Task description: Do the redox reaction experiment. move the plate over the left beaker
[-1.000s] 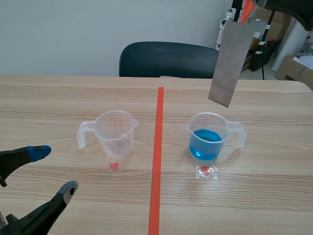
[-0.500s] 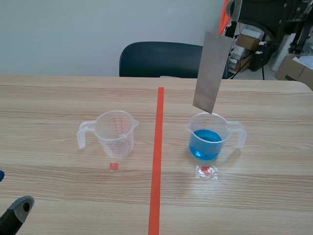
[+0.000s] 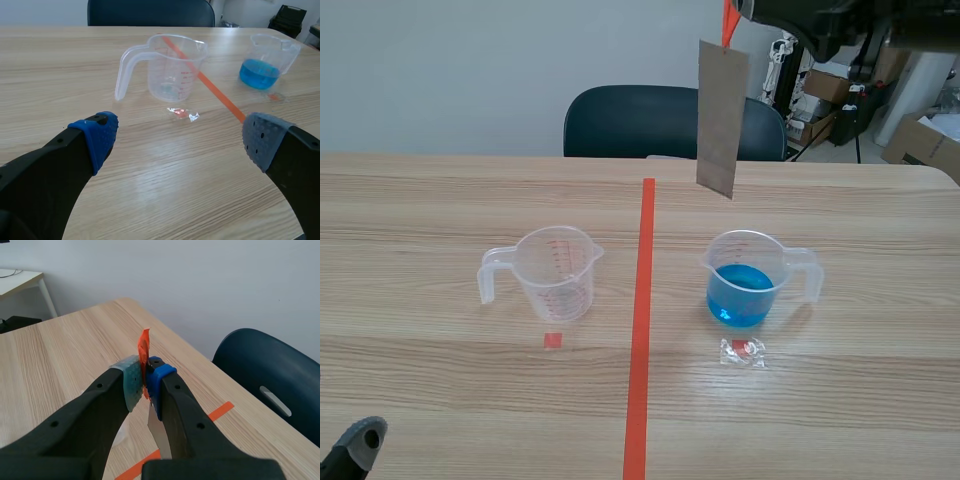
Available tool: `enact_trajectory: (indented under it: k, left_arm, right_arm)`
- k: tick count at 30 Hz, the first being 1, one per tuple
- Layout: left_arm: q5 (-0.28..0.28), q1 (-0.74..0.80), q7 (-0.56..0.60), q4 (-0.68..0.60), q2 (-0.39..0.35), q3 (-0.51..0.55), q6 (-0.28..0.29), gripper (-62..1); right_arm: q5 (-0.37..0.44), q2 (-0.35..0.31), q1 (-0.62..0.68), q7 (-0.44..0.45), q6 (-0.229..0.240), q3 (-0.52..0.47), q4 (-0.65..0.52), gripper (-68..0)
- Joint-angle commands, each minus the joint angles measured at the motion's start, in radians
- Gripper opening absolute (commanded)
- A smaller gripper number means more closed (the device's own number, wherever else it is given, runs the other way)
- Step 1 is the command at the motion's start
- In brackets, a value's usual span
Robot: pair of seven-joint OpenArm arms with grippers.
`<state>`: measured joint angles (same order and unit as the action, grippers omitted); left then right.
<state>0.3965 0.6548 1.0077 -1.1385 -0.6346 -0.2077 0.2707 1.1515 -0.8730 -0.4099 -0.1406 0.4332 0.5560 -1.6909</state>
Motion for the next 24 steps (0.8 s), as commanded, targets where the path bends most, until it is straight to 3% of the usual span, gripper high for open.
enact_trajectory:
  k: [1,11,17,21,24]
  left_arm:
    - [-0.013,-0.022,0.024,0.026,0.017,0.008,0.002,-8.4]
    - [-0.091,-0.088,0.212,0.25,0.098,0.008,0.006,-10.4]
    - [-0.154,-0.093,0.306,0.269,0.111,0.008,-0.006,-10.4]
    - [-0.155,-0.098,0.342,0.269,0.119,0.008,-0.048,-10.4]
    - [-0.162,-0.106,0.363,0.269,0.12,0.008,-0.048,-10.4]
  right_arm:
    - [-0.006,0.019,-0.025,-0.002,-0.003,-0.02,-0.012,-67.1]
    - [-0.072,0.165,-0.068,-0.106,-0.031,-0.02,-0.012,-67.1]
    - [-0.089,0.251,-0.084,-0.163,-0.056,-0.02,-0.012,-67.1]
    - [-0.128,0.308,-0.087,-0.185,-0.056,-0.02,-0.012,-67.1]
    - [-0.146,0.352,-0.087,-0.211,-0.06,-0.02,-0.012,-67.1]
